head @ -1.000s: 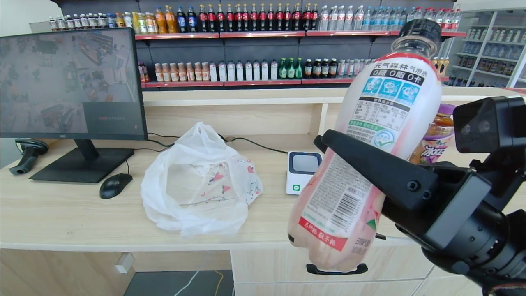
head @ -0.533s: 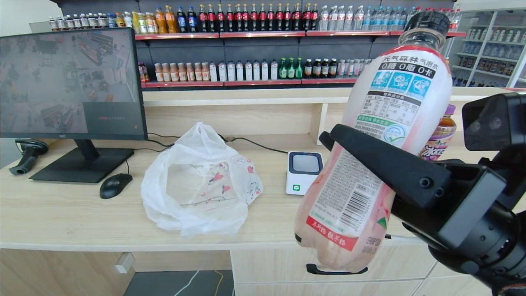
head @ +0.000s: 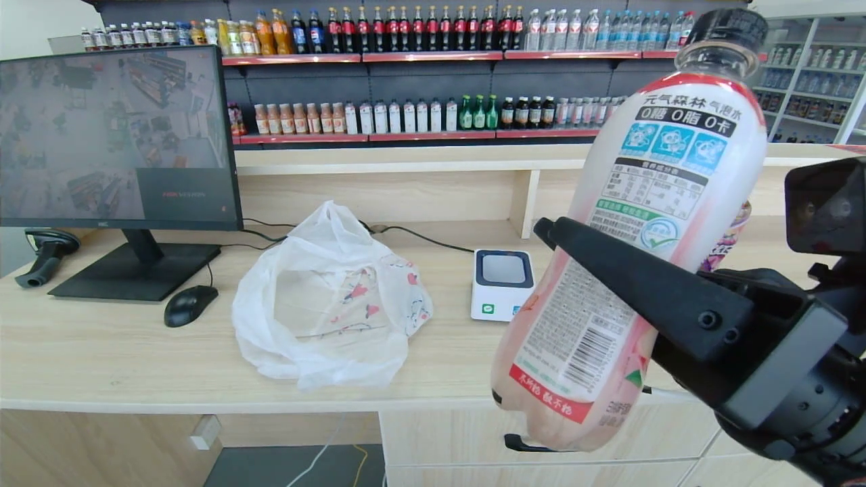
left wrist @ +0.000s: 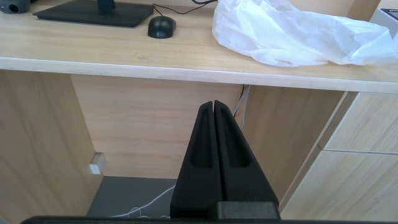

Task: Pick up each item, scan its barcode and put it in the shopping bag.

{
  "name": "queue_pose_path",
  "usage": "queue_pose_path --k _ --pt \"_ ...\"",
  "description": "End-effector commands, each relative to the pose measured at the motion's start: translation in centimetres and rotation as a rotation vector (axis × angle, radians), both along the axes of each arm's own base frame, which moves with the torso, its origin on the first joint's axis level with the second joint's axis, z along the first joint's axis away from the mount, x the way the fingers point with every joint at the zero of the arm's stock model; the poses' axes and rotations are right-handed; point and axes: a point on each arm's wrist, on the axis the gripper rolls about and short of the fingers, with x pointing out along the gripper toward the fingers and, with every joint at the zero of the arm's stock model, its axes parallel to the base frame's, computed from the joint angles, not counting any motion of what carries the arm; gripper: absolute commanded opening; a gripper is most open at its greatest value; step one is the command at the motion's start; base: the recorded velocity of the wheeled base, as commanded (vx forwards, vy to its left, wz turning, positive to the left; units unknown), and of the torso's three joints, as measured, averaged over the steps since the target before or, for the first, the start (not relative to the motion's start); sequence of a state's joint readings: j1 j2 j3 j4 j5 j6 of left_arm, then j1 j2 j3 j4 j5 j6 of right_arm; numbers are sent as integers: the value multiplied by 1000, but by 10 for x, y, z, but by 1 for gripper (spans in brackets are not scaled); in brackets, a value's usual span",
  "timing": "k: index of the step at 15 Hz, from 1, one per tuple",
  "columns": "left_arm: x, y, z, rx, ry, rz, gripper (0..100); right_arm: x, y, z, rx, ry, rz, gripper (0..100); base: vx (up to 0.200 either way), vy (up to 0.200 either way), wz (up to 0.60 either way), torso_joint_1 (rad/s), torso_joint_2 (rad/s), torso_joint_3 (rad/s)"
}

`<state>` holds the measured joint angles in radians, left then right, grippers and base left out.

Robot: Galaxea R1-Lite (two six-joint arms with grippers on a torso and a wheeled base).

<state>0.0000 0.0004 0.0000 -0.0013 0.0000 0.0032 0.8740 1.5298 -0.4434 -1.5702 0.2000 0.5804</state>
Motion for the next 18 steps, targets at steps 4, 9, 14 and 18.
queue_pose_path --k 4,9,14,18 --pt "0 0 0 0 -1 0 0 1 -16 -28 -178 -80 -148 0 0 0 0 0 0 0" --pt "0 0 0 0 -1 0 0 7 -26 -49 -348 -113 -490 0 0 0 0 0 0 0" --pt "0 0 0 1 -1 0 0 45 -33 -56 -517 -187 -776 0 0 0 0 0 0 0" --pt "0 0 0 0 -1 -2 0 42 -39 -55 -488 -155 -781 0 0 0 0 0 0 0"
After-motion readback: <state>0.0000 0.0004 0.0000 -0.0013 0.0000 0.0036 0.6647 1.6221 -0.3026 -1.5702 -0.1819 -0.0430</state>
